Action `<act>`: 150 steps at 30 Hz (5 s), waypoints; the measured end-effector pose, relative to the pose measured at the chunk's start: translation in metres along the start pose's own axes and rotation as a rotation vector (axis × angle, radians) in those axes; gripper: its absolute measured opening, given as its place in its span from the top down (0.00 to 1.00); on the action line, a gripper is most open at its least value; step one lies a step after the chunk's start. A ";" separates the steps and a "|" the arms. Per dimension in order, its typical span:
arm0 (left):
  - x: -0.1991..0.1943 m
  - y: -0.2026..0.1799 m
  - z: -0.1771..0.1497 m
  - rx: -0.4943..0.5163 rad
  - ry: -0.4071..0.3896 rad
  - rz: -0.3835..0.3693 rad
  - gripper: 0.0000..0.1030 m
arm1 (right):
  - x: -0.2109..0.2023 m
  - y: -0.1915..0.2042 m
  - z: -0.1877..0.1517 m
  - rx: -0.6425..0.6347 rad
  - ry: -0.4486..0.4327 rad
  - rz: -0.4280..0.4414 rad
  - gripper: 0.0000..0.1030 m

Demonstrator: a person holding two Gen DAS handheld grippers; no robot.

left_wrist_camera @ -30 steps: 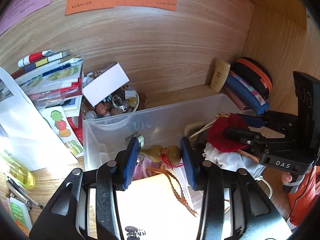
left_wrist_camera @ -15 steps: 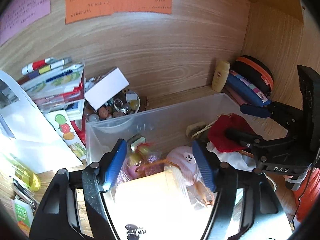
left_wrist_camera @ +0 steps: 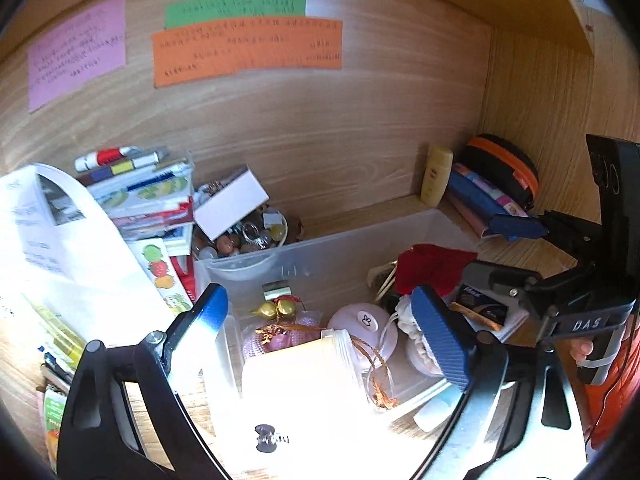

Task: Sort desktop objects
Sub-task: 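Release the red pouch into the box with the right tool while the left releases the beads, then grasp the seashell with the left tool while the right grasps the mint-green tube, then carry the seashell and mint-green tube over the clear box with both tools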

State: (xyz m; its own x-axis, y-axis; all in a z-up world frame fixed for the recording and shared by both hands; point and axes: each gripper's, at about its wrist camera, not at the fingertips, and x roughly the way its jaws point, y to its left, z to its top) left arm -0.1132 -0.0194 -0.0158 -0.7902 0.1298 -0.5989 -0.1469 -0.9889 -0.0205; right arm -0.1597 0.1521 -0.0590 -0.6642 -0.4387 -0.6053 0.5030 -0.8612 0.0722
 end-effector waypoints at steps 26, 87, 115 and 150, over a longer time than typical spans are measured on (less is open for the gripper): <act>-0.058 0.022 -0.072 -0.006 0.041 0.137 0.05 | -0.071 0.032 -0.057 -0.079 -0.057 -0.063 0.06; -0.011 0.027 -0.130 -0.052 0.234 -0.051 0.73 | 0.029 0.060 -0.096 0.032 0.254 -0.049 0.31; -0.034 -0.009 -0.111 -0.060 0.161 -0.039 0.82 | -0.049 0.057 -0.096 0.034 0.061 0.080 0.31; -0.006 -0.039 -0.038 -0.051 0.034 -0.114 0.82 | -0.033 0.019 -0.040 0.007 -0.017 0.058 0.31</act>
State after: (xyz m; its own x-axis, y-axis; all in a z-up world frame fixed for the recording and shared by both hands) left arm -0.0797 0.0160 -0.0419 -0.7491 0.2401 -0.6174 -0.2037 -0.9703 -0.1302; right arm -0.1065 0.1603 -0.0696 -0.6435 -0.4918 -0.5866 0.5369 -0.8362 0.1119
